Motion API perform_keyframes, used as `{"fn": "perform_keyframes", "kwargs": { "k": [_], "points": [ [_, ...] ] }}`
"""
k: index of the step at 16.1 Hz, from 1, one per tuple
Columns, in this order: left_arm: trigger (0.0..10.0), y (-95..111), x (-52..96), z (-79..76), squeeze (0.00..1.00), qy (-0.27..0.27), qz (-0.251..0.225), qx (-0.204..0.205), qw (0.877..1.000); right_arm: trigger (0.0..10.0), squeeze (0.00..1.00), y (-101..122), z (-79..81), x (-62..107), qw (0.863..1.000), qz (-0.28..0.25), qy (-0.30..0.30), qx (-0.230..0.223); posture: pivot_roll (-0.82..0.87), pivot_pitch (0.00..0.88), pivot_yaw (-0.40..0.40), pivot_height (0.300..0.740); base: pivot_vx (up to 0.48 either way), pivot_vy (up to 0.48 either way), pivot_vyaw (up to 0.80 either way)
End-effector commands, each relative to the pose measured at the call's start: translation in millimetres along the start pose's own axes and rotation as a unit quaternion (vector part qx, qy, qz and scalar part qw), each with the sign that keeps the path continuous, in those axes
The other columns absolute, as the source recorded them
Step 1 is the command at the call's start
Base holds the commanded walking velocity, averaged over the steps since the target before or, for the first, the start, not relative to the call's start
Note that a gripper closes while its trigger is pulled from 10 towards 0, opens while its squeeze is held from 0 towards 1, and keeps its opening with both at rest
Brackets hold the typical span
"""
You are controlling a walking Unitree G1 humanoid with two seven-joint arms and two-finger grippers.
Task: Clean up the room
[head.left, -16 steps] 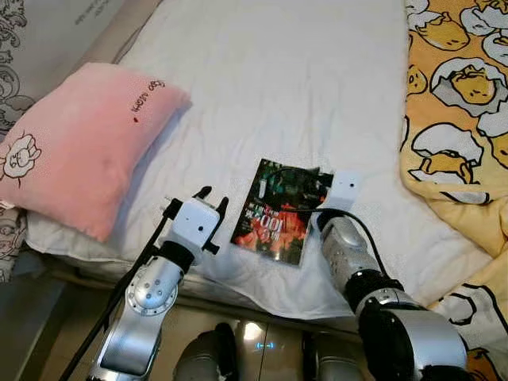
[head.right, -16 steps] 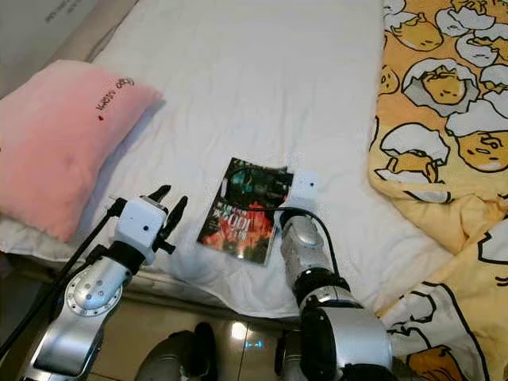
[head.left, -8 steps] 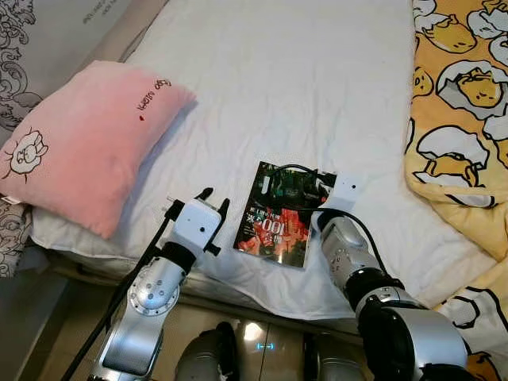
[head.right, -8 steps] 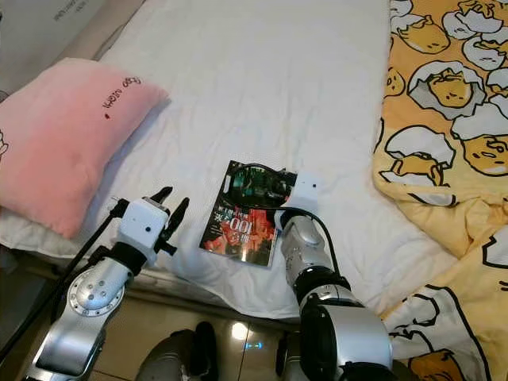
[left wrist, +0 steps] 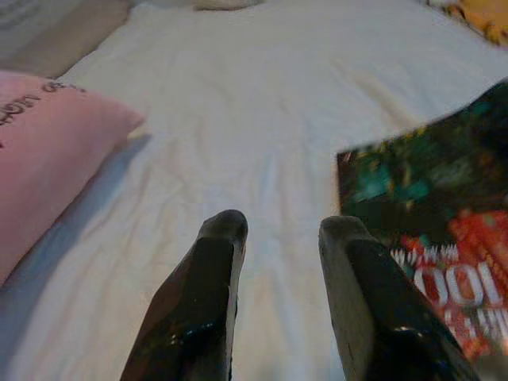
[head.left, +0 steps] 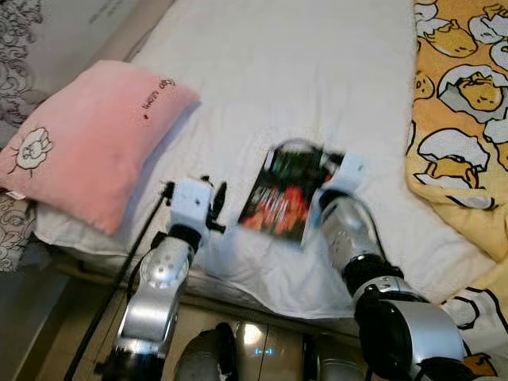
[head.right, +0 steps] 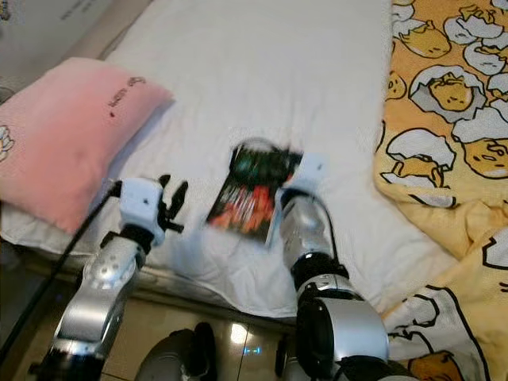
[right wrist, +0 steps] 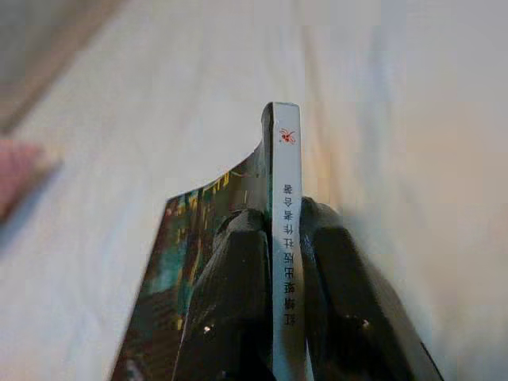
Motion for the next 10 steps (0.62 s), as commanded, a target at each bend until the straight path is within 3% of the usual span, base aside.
{"fn": "perform_keyframes", "kwargs": {
  "k": [1,5,7,10],
  "points": [
    [10.0,-4,-0.7,4.7,0.00,0.017,0.008,0.026,0.999,0.0,0.00,15,-10.7,2.3,0.999,-0.043,-0.017,0.019,-0.04,0.101,0.039,0.740,0.000,0.000,0.00],
    [10.0,2,-13.9,17.5,0.00,0.048,-0.012,0.061,0.997,0.0,0.00,38,-35.7,16.8,0.987,-0.111,-0.051,0.104,-0.07,0.002,0.040,0.740,0.000,0.000,0.00],
    [10.0,6,-12.7,14.4,0.00,0.042,-0.026,0.064,0.997,0.0,0.00,38,-41.2,44.9,0.971,-0.136,-0.042,0.192,-0.10,0.000,0.042,0.740,0.000,0.000,0.00],
    [10.0,12,-6.8,1.2,0.00,0.007,-0.048,0.049,0.998,0.0,0.00,21,-50.8,78.3,0.960,-0.124,-0.063,0.245,-0.13,0.000,0.045,0.740,0.000,0.000,0.00]
  ]
}}
Point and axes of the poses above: a point about 5 cm out from each wrist's last joint towards the gripper, its own x axis pointing back from the gripper into the wrist, its own y axis along the axis of the wrist's last joint, z = x × y, the point moved 2 cm from there along -x, pointing out of the wrist towards the gripper, and after that the axes turned 12 degrees about x, right-handed, at the moved point
